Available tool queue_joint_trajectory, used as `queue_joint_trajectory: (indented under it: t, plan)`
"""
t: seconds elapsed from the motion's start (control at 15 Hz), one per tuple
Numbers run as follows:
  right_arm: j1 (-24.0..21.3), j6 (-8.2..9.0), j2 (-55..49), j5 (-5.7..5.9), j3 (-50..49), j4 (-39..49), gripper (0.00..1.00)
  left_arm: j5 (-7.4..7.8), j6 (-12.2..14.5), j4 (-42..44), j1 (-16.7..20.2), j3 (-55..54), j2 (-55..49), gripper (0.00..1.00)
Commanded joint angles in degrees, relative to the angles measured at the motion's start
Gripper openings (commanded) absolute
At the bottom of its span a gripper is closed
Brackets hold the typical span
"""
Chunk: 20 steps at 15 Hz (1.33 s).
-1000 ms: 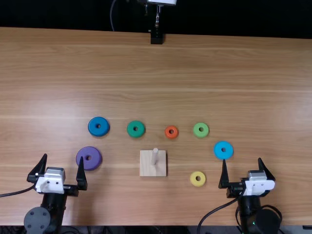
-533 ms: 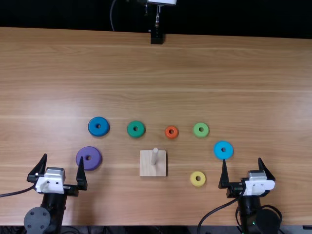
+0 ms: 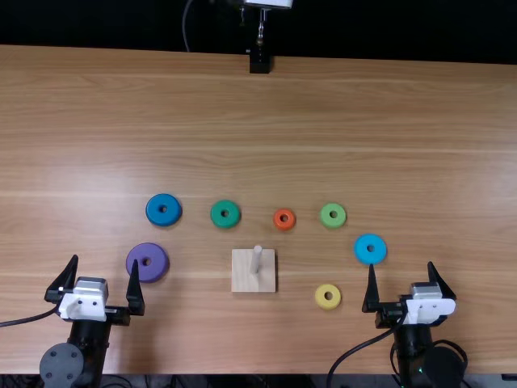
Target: Build the Hanoi tower: stack the rings onto the peg from bottom to top in this color order: purple, dark blue, light blue, dark green, light green, yellow, orange.
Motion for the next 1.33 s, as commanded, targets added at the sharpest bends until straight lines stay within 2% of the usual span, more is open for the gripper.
queue_joint_trajectory:
  t: [0.0, 0.2, 0.33, 0.4, 0.73, 0.93, 1.27]
  plan:
    - [-0.59, 0.33, -1.06, 0.51, -0.75, -0.68, 1.00, -0.19, 0.22, -0.17, 0.48, -1.37, -0.73, 1.00]
    - [-0.59, 0.33, -1.06, 0.61, -0.75, -0.68, 1.00, 0.02, 0.22, -0.17, 0.48, -1.37, -0.73, 1.00]
    - [-0.68, 0.33, -1.06, 0.51, -0.75, -0.68, 1.00, 0.97, 0.01, 0.77, 0.13, -1.37, -0.73, 1.00]
    - [-0.68, 0.33, -1.06, 0.51, -0.75, -0.68, 1.00, 0.76, -0.20, 0.67, -0.31, -1.37, -0.73, 1.00]
    - [-0.59, 0.33, -1.06, 0.51, -0.75, -0.68, 1.00, 0.76, -0.41, -5.13, -0.22, 13.22, 0.41, 1.00]
    - [-0.59, 0.33, -1.06, 0.51, -0.75, -0.68, 1.00, 0.76, 0.01, -7.77, -0.58, 22.19, 14.65, 1.00]
    - [-0.68, 0.33, -1.06, 0.51, -0.75, -0.68, 1.00, 0.44, 0.12, -10.72, -5.67, 34.14, 35.65, 1.00]
